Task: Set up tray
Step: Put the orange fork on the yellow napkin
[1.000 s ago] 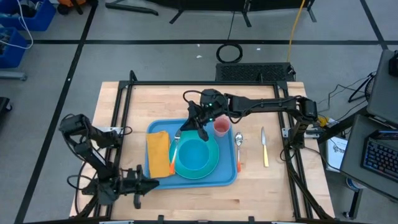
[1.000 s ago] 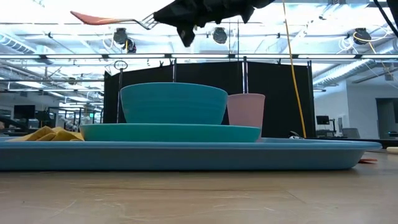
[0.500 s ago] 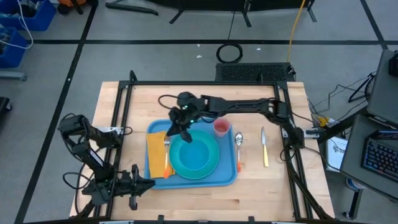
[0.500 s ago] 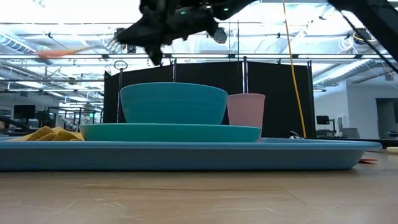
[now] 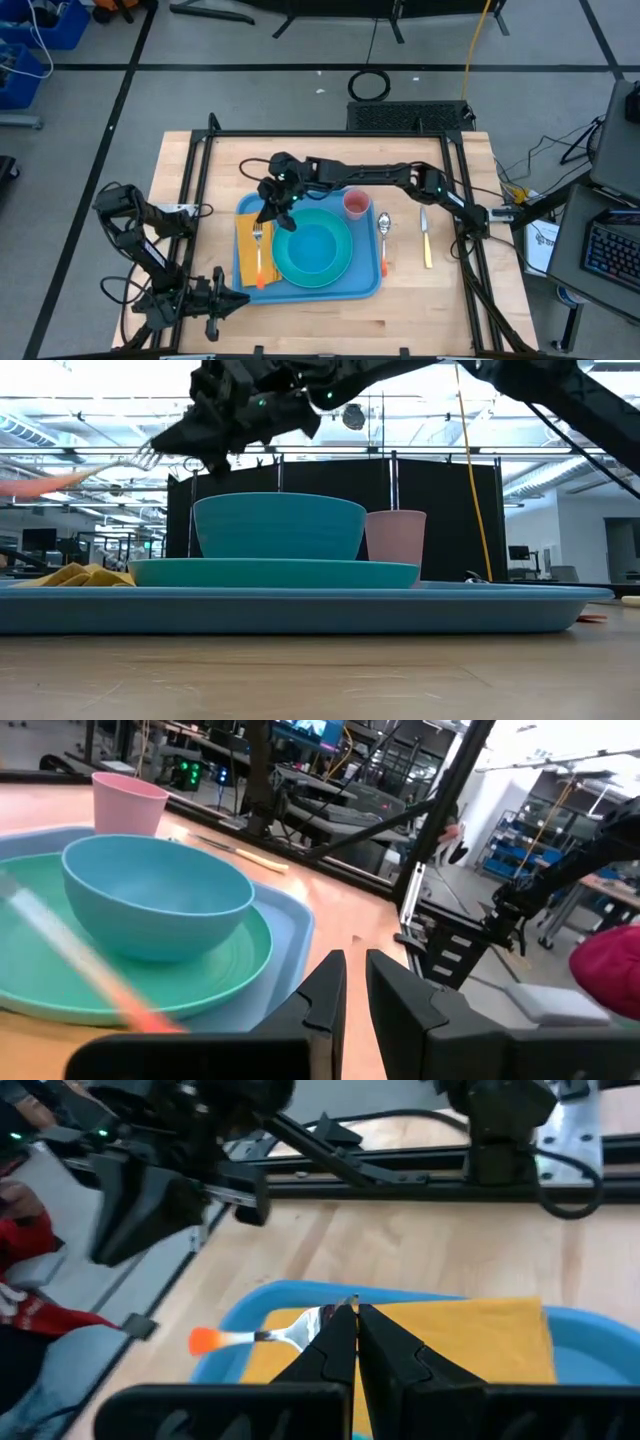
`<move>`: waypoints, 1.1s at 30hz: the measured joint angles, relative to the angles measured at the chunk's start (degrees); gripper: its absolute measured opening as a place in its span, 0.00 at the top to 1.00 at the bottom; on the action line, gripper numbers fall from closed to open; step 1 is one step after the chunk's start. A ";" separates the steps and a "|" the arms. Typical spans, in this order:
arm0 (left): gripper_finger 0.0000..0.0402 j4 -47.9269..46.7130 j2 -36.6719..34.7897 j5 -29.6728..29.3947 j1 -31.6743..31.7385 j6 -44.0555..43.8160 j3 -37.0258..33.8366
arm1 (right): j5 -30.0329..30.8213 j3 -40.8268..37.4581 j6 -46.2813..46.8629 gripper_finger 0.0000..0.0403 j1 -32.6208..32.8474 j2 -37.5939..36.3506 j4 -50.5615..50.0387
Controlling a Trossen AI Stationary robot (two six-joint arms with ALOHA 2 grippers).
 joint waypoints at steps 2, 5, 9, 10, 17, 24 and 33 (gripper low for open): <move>0.88 0.00 0.00 0.04 0.00 0.71 0.00 | -0.07 0.00 -0.08 1.00 -0.06 0.71 0.96; 0.88 0.00 0.00 0.05 0.00 0.93 0.00 | 1.38 -0.15 -2.10 1.00 -0.04 1.11 1.39; 0.88 -0.02 0.00 0.33 -0.02 1.15 0.00 | 1.45 -0.17 -3.63 1.00 -0.04 1.67 2.05; 0.88 -0.02 0.00 0.32 -0.02 1.55 0.00 | 1.69 -0.17 -3.89 1.00 -0.03 2.17 3.28; 0.88 -0.04 0.00 0.53 -0.04 1.93 0.00 | 1.43 -0.24 -3.62 1.00 0.11 4.77 8.47; 0.88 -0.15 0.00 1.10 -0.04 2.02 0.02 | 1.41 -0.26 -4.51 1.00 0.11 6.04 11.24; 0.88 -0.24 0.00 1.32 -0.07 2.35 0.02 | 3.06 -0.26 -7.20 1.00 0.26 6.26 11.62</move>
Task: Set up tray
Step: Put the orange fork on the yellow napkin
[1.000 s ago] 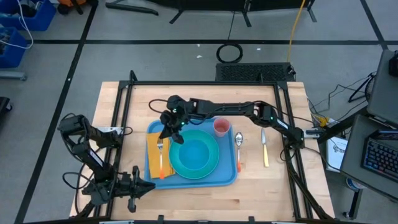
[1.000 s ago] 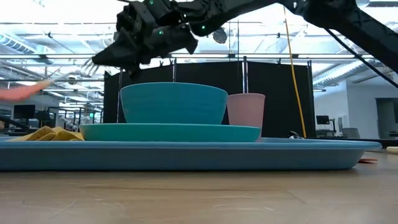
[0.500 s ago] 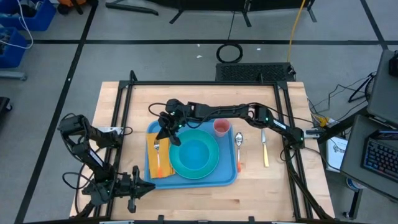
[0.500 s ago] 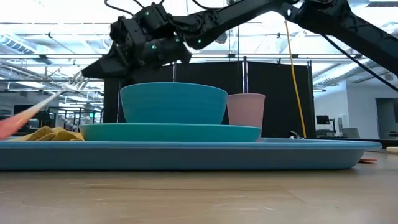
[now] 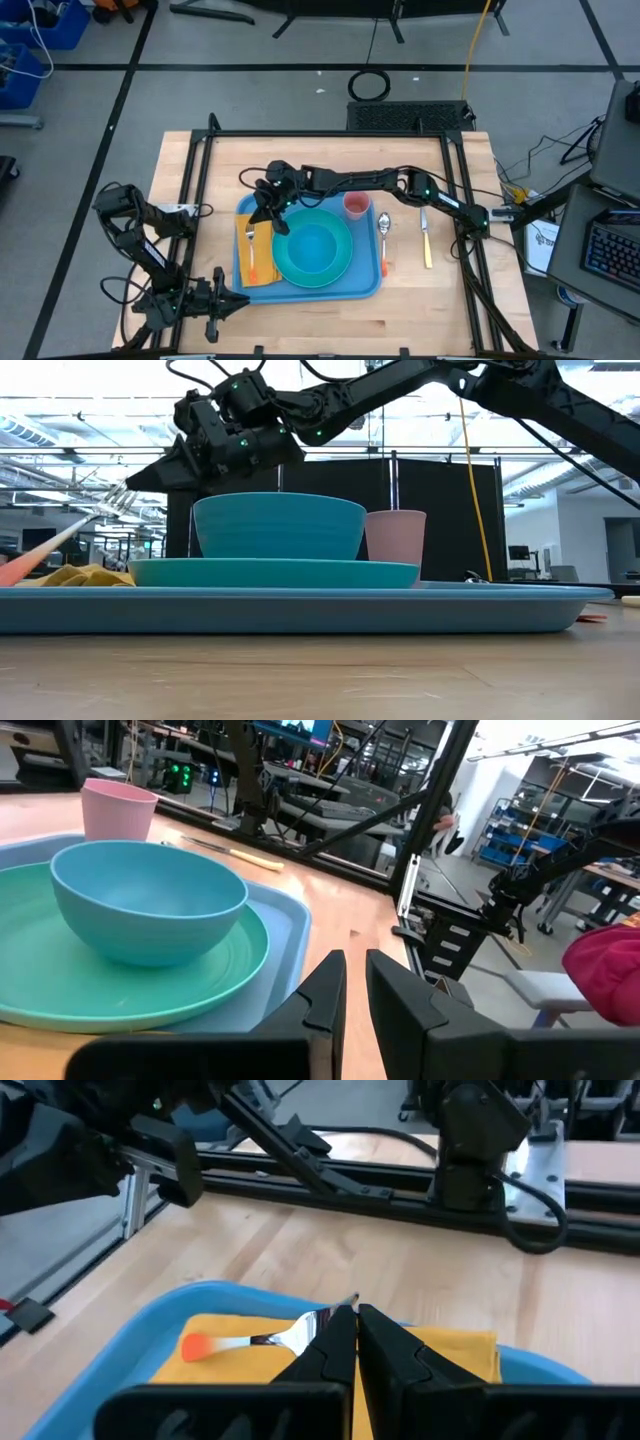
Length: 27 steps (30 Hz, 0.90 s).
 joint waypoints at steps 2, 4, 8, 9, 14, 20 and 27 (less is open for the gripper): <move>0.88 -0.01 0.00 0.00 0.00 0.00 0.00 | 0.11 0.00 -0.60 1.00 0.07 0.00 0.00; 0.88 -0.02 0.00 0.00 0.00 -0.01 0.00 | 1.82 0.00 -1.00 1.00 0.35 0.00 0.16; 0.88 -0.04 0.00 0.54 0.02 -0.04 0.00 | 2.72 0.00 -2.00 1.00 0.83 0.00 2.74; 0.88 -0.06 0.00 0.73 0.02 -0.04 0.00 | 2.72 0.00 -1.98 1.00 0.95 0.00 3.25; 0.88 -0.09 0.00 0.79 0.07 -0.04 0.00 | 2.73 0.00 -2.37 1.00 1.25 0.00 2.92; 0.88 -0.39 0.00 1.67 0.09 -0.09 -0.02 | 0.05 -0.07 -1.06 1.00 1.14 1.34 2.55; 0.88 -0.39 0.00 1.81 0.11 -0.13 -0.04 | -0.01 -0.09 -0.95 0.97 1.14 2.47 3.48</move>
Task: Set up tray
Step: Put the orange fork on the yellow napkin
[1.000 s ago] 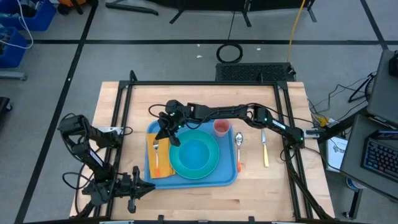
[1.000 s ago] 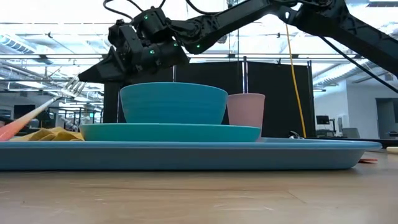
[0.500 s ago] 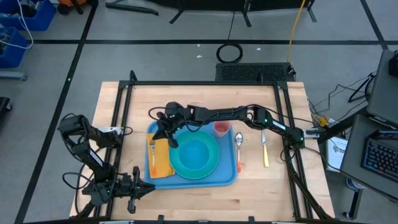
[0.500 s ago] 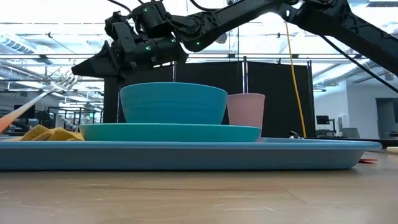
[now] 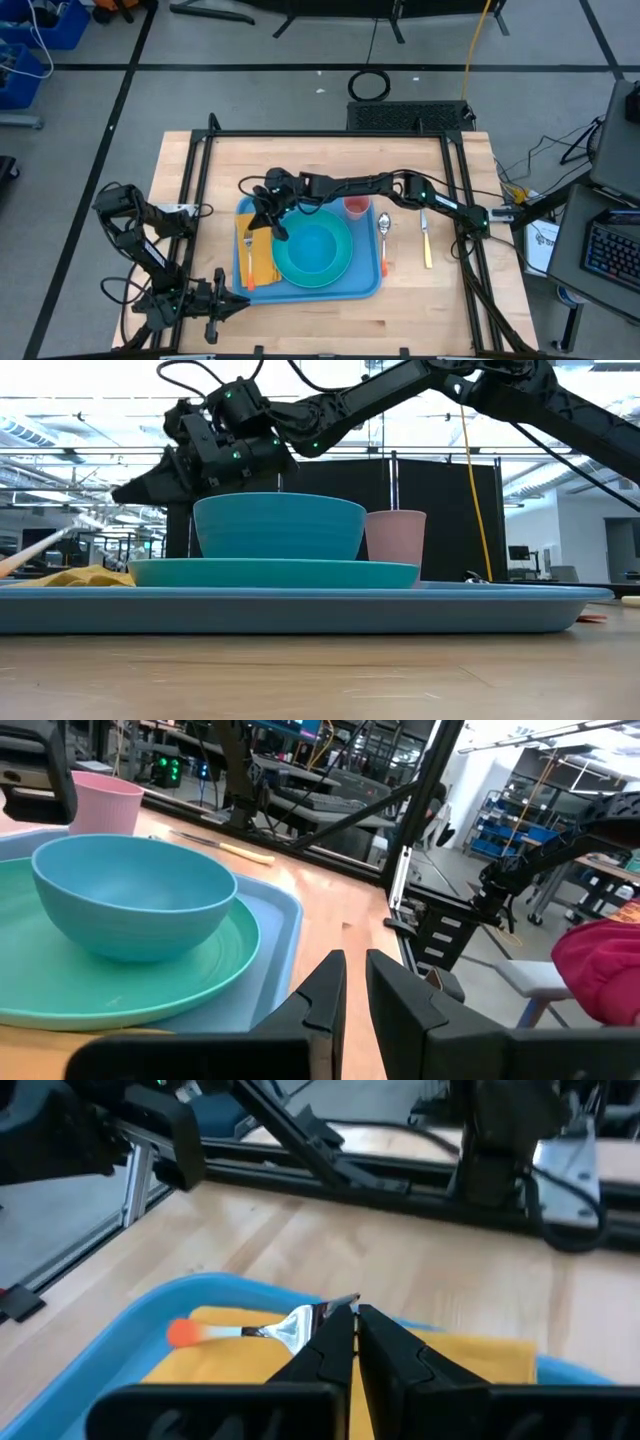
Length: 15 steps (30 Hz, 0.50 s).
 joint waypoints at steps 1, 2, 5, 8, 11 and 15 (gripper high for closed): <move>0.88 -0.02 0.00 -0.01 0.00 0.00 0.00 | 0.04 0.00 -0.29 0.97 0.00 -0.02 0.29; 0.88 -0.04 0.00 0.04 0.00 0.00 0.00 | 0.08 0.00 -0.40 0.96 -0.02 0.00 0.77; 0.88 -0.22 0.00 0.11 0.00 -0.05 0.00 | 0.14 0.00 -0.64 0.95 0.00 0.04 2.81; 0.88 -0.44 0.00 0.16 0.02 -0.22 0.00 | 0.13 0.00 -1.78 0.94 -0.01 0.02 4.77; 0.88 -1.06 0.00 0.16 0.02 -0.47 0.00 | 0.13 0.00 -1.21 0.92 0.07 0.02 5.99; 0.88 -2.95 0.00 0.15 0.02 -2.96 0.00 | 0.13 0.00 -0.99 0.89 0.07 0.02 6.17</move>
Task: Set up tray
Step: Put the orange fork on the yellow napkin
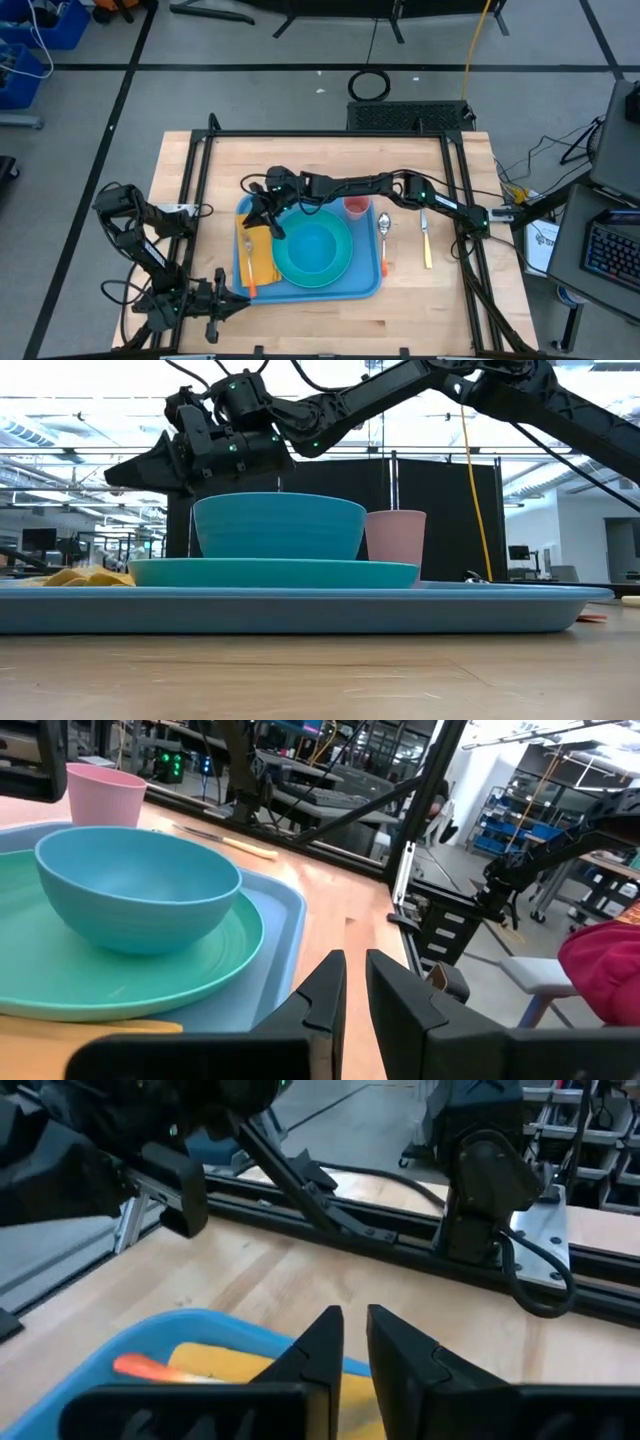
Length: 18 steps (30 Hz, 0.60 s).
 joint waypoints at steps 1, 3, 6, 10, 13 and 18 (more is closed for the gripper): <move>0.88 -0.28 0.00 0.00 0.01 -0.46 0.00 | -0.02 0.00 -0.77 0.88 0.00 0.00 -0.07; 0.88 -0.39 0.00 -0.01 0.02 -0.47 0.00 | -0.04 0.00 -2.38 0.86 0.02 0.00 -0.06; 0.88 -0.39 0.00 -0.01 0.02 -0.40 0.00 | -0.11 0.00 -3.11 0.84 0.02 0.00 0.59; 0.88 -0.42 0.00 -0.18 0.33 -0.43 0.00 | -0.01 -0.02 -3.06 0.85 0.04 -0.19 2.10; 0.88 -0.37 0.00 -0.21 0.65 -0.40 0.00 | 0.00 -0.02 -2.51 0.87 0.11 -0.95 3.45; 0.88 -0.37 0.00 -0.16 1.14 -0.46 -0.04 | -0.41 0.00 -3.52 0.91 0.78 -3.96 0.90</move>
